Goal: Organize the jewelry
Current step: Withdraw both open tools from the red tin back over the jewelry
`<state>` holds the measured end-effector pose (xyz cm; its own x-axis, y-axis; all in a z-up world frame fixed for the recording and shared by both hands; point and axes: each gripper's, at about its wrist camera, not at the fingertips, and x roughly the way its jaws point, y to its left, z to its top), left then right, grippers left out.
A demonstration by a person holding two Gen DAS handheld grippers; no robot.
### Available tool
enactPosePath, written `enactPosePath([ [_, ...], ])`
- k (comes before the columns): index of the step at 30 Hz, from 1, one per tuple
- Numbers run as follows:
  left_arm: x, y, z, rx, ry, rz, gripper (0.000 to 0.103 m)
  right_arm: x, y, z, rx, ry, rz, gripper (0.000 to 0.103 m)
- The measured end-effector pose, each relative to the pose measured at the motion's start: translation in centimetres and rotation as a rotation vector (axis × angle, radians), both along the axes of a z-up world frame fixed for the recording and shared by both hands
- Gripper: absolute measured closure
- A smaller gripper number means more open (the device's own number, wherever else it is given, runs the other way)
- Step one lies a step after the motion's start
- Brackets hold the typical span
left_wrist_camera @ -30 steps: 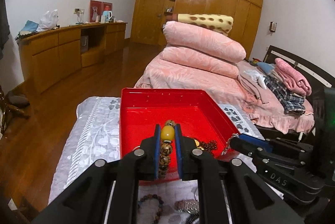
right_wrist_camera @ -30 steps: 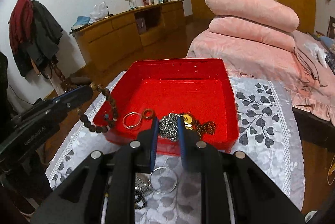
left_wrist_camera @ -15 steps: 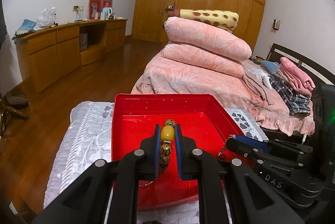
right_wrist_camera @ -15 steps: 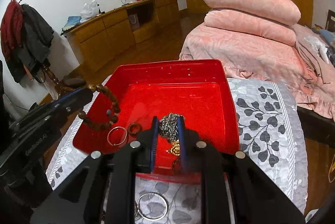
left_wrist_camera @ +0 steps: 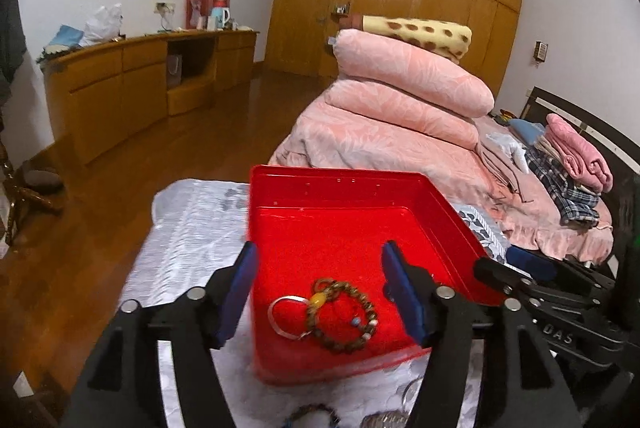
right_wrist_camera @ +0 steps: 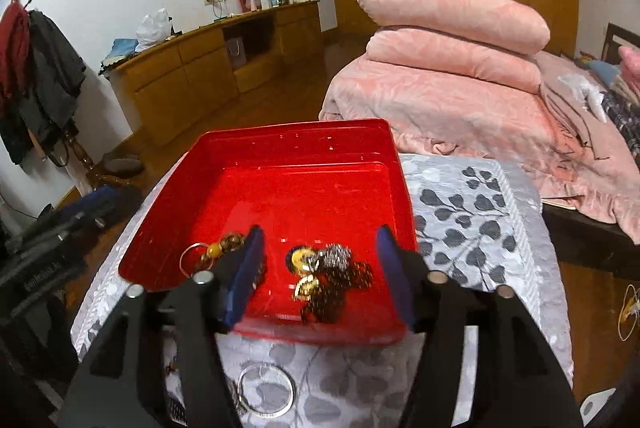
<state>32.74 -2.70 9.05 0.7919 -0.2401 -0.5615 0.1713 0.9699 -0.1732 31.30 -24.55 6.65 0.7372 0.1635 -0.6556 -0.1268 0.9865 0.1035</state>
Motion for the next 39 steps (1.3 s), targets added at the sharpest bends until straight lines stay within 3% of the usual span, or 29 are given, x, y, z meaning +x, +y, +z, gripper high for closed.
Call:
enactPosePath([
  [3,-1.9,1.4,0.4,0.020,-0.025,0.024,0.022,-1.9,0.0,-0.2,-0.022,-0.012,0.001,0.031],
  [15,-8.2,4.3,-1.7,0.042,0.009,0.062,0.009,-9.3,1.3,-2.4,-0.038,0.014,0.046,0.016],
  [23,-10.6,4.0,-3.9,0.085,0.049,0.077,0.007,-11.4,2.2,-3.9,-0.052,0.065,0.050,0.009],
  [31,-11.8,3.7,-5.6,0.137,0.096,0.078,0.007,-12.8,3.3,-5.4,-0.076,0.082,0.097,0.008],
  [39,-11.3,3.6,-7.3,0.151,0.142,0.074,0.007,-11.7,4.3,-6.5,-0.044,0.108,0.145,0.009],
])
